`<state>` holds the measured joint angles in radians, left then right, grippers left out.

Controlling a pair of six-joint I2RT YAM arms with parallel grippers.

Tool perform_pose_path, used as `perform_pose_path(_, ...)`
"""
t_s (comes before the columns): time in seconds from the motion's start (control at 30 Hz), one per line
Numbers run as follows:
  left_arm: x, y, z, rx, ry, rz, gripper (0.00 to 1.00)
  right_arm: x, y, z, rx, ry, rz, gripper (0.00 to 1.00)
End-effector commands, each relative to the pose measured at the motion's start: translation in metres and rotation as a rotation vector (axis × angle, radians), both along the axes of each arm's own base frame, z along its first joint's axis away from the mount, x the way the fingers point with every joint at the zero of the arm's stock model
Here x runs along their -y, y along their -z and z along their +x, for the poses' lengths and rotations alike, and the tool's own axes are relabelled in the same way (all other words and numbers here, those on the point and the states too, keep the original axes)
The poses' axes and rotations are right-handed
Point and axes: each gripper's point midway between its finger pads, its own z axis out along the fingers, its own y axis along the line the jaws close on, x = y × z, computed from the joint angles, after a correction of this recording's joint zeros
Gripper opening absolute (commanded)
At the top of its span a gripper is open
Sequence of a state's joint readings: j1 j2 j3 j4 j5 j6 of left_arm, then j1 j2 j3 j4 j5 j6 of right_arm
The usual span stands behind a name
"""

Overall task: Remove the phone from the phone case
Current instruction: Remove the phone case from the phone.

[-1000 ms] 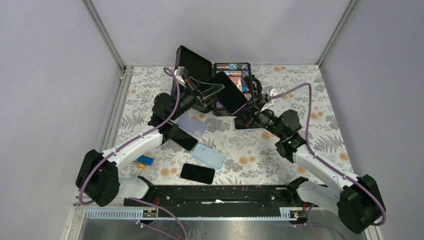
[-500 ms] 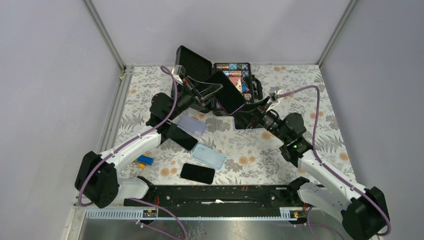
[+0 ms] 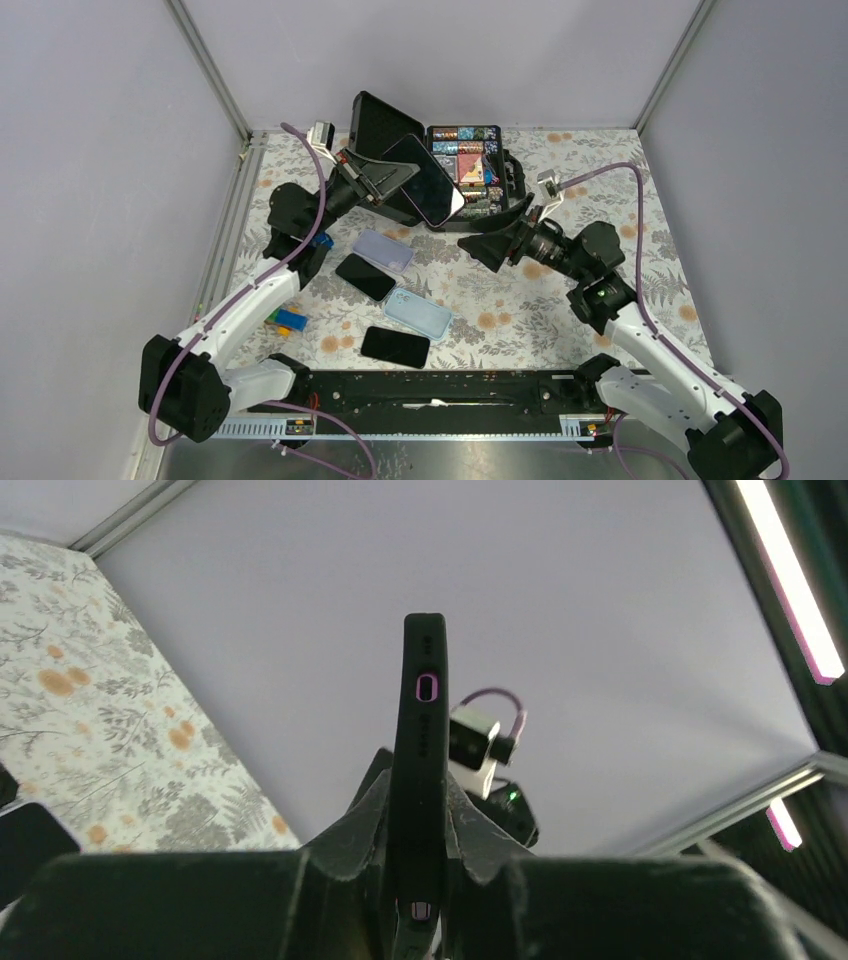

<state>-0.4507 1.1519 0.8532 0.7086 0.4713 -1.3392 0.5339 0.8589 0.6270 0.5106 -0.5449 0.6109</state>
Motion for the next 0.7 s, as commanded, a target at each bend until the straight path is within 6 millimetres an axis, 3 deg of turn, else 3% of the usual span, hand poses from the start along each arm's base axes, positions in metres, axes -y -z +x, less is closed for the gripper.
perform_pose_path(0.0,-0.003,-0.043,-0.042,0.312,0.092,0.095,0.0,-0.006,-0.07,-0.014,0.025,-0.111,0.206,0.92)
perform_pose_path(0.1,-0.003,-0.048,-0.055,0.398,0.128,0.132,0.0,-0.013,-0.093,-0.012,-0.007,-0.186,0.322,0.9)
perform_pose_path(0.17,-0.005,-0.052,-0.061,0.428,0.14,0.128,0.0,-0.017,-0.099,-0.007,-0.019,-0.21,0.371,0.8)
perform_pose_path(0.23,-0.008,-0.056,-0.065,0.442,0.153,0.111,0.0,-0.019,-0.102,-0.002,-0.02,-0.217,0.402,0.63)
perform_pose_path(0.33,-0.011,-0.06,-0.067,0.429,0.167,0.074,0.0,-0.018,-0.106,0.0,-0.011,-0.225,0.449,0.52)
perform_pose_path(0.43,-0.015,-0.064,-0.063,0.411,0.165,0.027,0.0,-0.016,-0.107,-0.001,-0.006,-0.226,0.466,0.51)
perform_pose_path(0.57,-0.021,-0.072,-0.063,0.411,0.166,-0.041,0.0,-0.015,-0.101,-0.003,-0.015,-0.221,0.458,0.65)
perform_pose_path(0.67,-0.024,-0.074,-0.06,0.401,0.158,-0.061,0.0,-0.015,-0.097,-0.003,-0.019,-0.22,0.451,0.66)
